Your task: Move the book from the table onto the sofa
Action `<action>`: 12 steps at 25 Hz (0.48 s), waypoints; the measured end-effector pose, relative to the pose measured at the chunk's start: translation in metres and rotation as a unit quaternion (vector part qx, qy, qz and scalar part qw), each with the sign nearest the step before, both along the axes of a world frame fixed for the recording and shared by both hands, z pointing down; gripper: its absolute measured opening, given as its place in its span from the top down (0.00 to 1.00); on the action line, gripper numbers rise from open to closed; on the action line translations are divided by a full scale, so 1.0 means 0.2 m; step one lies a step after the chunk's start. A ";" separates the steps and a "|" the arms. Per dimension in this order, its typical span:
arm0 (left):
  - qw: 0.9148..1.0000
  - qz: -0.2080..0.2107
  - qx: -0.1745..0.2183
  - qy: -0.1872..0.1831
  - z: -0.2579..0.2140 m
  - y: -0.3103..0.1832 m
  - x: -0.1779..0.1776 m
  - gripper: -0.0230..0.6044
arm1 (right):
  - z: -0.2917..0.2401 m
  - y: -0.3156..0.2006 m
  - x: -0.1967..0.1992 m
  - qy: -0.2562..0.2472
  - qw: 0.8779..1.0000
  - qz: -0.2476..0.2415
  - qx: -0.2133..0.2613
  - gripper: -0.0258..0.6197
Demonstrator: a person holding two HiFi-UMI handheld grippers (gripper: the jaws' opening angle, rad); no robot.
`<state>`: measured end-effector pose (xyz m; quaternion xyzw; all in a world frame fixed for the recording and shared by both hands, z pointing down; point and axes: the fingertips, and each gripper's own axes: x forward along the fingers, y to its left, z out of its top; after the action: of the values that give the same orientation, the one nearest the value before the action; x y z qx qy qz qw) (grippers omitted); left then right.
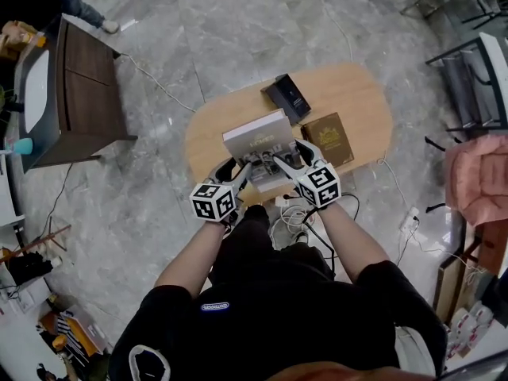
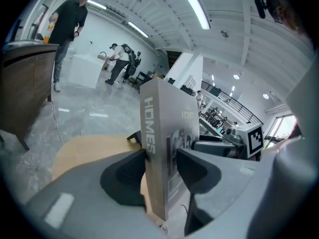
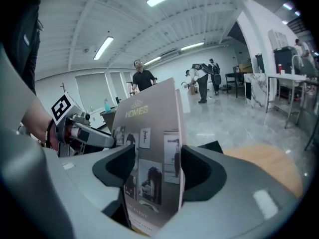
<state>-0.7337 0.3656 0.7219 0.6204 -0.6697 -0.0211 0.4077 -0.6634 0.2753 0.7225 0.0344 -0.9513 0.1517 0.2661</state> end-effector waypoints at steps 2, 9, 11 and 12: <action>1.000 0.005 0.023 -0.016 -0.17 -0.02 0.02 0.66 | -0.19 -0.02 0.03 -0.023 1.000 0.006 0.018 0.49; 0.995 0.018 0.080 -0.062 -0.61 -0.08 0.11 0.66 | -0.64 -0.07 0.14 -0.073 0.995 0.023 0.060 0.50; 0.994 0.023 0.088 -0.068 -0.70 -0.08 0.15 0.66 | -0.73 -0.07 0.19 -0.081 0.994 0.026 0.070 0.51; 0.993 0.025 0.093 -0.071 -0.74 -0.08 0.17 0.66 | -0.78 -0.07 0.21 -0.085 0.993 0.027 0.075 0.51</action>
<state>-0.6996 0.3490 0.5732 0.6720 -0.6763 -0.0289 0.3003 -0.6219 0.2618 0.5658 0.0671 -0.9779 0.0899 0.1763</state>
